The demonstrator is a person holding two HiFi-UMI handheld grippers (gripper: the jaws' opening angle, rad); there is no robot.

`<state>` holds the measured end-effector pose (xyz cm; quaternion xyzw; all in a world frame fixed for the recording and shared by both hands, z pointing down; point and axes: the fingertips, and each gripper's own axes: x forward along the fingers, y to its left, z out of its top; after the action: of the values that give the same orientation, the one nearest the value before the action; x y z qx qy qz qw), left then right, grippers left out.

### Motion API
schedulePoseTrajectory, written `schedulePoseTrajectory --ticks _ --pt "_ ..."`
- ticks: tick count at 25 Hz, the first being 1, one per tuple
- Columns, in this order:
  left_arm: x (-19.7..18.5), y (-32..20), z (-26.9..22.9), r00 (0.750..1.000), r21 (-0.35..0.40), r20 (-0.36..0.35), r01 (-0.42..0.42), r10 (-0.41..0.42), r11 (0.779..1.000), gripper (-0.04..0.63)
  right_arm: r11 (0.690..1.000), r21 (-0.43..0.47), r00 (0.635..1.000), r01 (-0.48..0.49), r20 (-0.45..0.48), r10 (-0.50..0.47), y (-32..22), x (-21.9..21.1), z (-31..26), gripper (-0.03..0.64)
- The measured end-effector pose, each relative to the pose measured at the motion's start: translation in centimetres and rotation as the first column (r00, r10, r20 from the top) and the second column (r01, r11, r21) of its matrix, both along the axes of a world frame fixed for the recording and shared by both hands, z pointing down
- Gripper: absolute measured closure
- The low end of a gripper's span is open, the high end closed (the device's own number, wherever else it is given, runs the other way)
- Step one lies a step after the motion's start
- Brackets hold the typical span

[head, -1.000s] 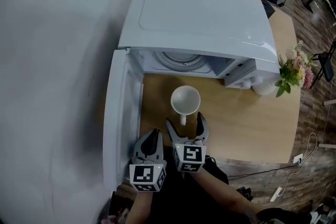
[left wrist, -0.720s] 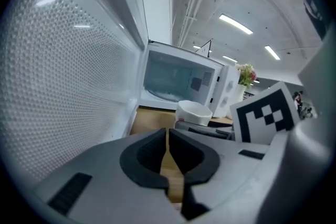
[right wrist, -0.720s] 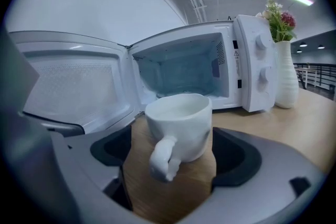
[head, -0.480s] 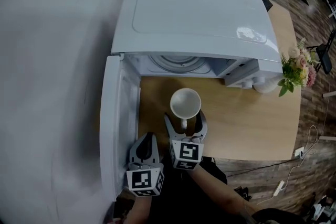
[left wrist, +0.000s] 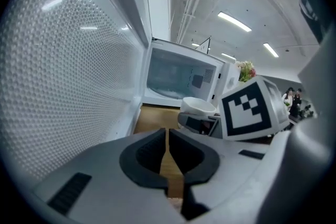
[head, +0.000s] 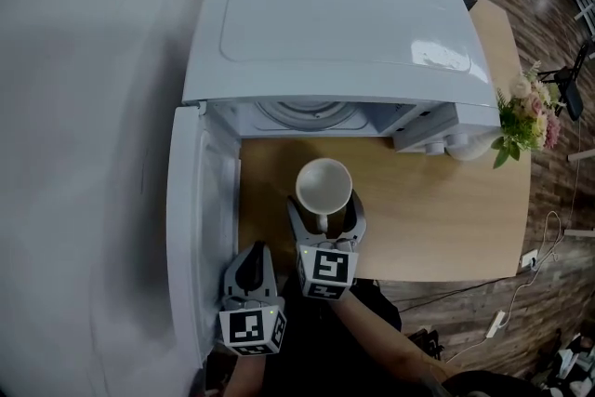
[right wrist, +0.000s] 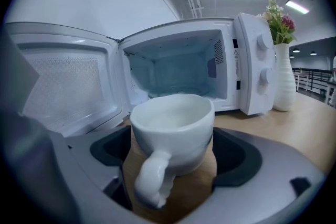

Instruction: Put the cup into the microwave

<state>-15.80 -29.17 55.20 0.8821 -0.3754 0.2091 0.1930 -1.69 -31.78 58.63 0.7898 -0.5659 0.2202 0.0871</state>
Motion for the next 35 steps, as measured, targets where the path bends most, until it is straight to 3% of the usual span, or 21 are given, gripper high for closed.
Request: schedulePoseTrajectory --ticks 17,26,35 --pt "-0.7 -0.3 0.4 1.000 -0.013 0.000 -0.004 0.004 1.000 0.584 0.999 0.036 0.987 0.019 -0.157 -0.013 -1.4 1.4 -1.3 0.178" --pt "-0.7 0.0 0.5 1.000 -0.009 -0.012 -0.015 0.015 1.000 0.584 0.994 0.072 0.983 0.080 -0.172 -0.067 -3.5 2.1 -1.6 0.178" --pt "-1.3 0.2 0.5 1.000 -0.023 -0.003 0.029 -0.029 0.999 0.584 0.992 0.067 0.979 0.103 -0.181 -0.090 -5.5 2.5 -1.6 0.178"
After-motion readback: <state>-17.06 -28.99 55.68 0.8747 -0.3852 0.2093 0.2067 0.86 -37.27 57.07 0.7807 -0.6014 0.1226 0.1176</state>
